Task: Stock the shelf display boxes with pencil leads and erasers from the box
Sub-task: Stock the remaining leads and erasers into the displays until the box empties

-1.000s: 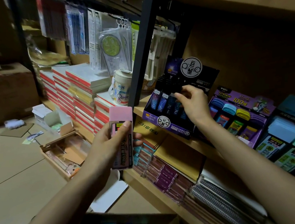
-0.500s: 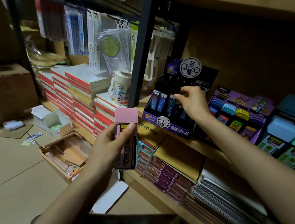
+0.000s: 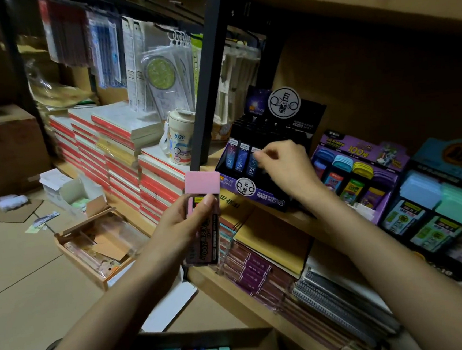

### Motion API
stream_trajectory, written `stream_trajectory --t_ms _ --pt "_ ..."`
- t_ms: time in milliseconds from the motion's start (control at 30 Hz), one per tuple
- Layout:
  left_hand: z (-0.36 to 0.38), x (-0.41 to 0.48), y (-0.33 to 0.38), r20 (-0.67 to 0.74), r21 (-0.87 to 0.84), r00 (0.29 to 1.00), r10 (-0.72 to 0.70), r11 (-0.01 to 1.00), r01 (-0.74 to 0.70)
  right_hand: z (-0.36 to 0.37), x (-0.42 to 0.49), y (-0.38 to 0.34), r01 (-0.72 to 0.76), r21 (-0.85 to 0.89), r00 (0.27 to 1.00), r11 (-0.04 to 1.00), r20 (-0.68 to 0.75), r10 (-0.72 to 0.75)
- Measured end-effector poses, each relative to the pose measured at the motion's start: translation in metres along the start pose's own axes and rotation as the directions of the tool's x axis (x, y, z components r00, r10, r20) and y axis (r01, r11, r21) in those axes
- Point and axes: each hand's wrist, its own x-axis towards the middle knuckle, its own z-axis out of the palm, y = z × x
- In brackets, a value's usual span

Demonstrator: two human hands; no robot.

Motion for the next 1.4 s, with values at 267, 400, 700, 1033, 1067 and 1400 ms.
stream_trajectory --t_ms 267,400,700,1033,1067,1400 --pt "0.042 -0.017 -0.013 0.294 0.095 0.954 -0.051 0.995 0.024 -0.024 -0.116 0.0 -0.097 0.665 0.972 0.741 0.224 -0.075" --pt "0.077 -0.02 -0.013 0.37 0.189 0.929 0.025 0.977 -0.101 -0.045 -0.135 0.025 -0.13 0.659 0.983 0.741 0.182 0.011" --pt "0.168 0.001 -0.031 0.496 0.483 0.834 0.24 0.722 -0.496 -0.174 -0.163 0.139 -0.043 0.593 0.913 0.804 -0.304 0.273" --pt "0.261 0.043 -0.058 0.759 0.487 0.609 0.23 0.421 -0.765 -0.208 -0.17 0.215 -0.031 0.332 0.798 0.943 -0.561 0.223" --pt "0.266 0.043 -0.063 0.767 0.502 0.594 0.244 0.347 -0.792 -0.206 -0.17 0.215 -0.022 0.317 0.815 0.948 -0.544 0.201" --pt "0.275 0.042 -0.082 0.728 0.508 0.598 0.336 0.322 -0.799 -0.195 -0.177 0.223 -0.112 0.259 0.85 0.959 -0.475 0.228"
